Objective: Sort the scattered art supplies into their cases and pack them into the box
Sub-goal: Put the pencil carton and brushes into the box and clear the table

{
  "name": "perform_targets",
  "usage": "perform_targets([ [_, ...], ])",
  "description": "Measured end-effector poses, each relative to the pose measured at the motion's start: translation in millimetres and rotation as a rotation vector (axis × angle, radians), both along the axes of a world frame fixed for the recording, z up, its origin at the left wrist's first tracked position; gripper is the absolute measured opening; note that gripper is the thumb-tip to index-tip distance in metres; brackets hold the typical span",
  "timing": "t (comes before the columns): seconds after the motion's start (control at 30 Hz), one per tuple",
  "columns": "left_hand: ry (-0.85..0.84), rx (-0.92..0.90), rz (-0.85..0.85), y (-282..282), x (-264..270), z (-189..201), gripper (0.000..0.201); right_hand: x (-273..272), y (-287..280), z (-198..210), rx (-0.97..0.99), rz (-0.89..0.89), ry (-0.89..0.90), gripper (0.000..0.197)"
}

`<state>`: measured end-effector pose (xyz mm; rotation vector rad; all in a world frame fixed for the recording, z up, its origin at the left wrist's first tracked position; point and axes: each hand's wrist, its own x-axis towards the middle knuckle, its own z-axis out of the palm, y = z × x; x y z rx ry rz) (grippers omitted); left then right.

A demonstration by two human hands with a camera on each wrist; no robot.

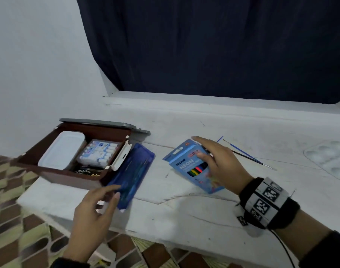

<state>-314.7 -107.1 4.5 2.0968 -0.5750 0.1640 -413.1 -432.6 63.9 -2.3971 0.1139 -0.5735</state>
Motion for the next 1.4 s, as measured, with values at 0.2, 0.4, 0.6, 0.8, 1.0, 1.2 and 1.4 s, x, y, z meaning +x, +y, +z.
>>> perform_targets([
  [0.2,-0.079,-0.023,0.076,31,20,18,0.011,56,13,-19,-0.184,-0.023,0.253,0.044],
  [0.4,-0.246,0.007,0.009,55,71,47,0.014,86,16,-60,-0.261,-0.141,0.523,0.045],
  [0.6,-0.264,0.219,-0.197,84,161,54,0.018,108,73,-63,-0.19,-0.272,0.629,0.039],
  [0.8,-0.232,0.552,-0.338,116,247,53,0.037,142,165,-60,-0.072,-0.166,0.581,0.052],
  [1.0,-0.029,0.784,-0.502,123,287,52,0.082,158,193,-58,-0.154,-0.239,0.741,0.077],
  [1.2,0.0,0.936,-0.589,109,284,67,0.091,165,198,-56,0.062,-0.433,0.637,0.049],
  [1.4,-0.063,0.84,-0.611,115,303,59,0.116,159,189,-46,0.503,-0.742,0.233,0.053],
])
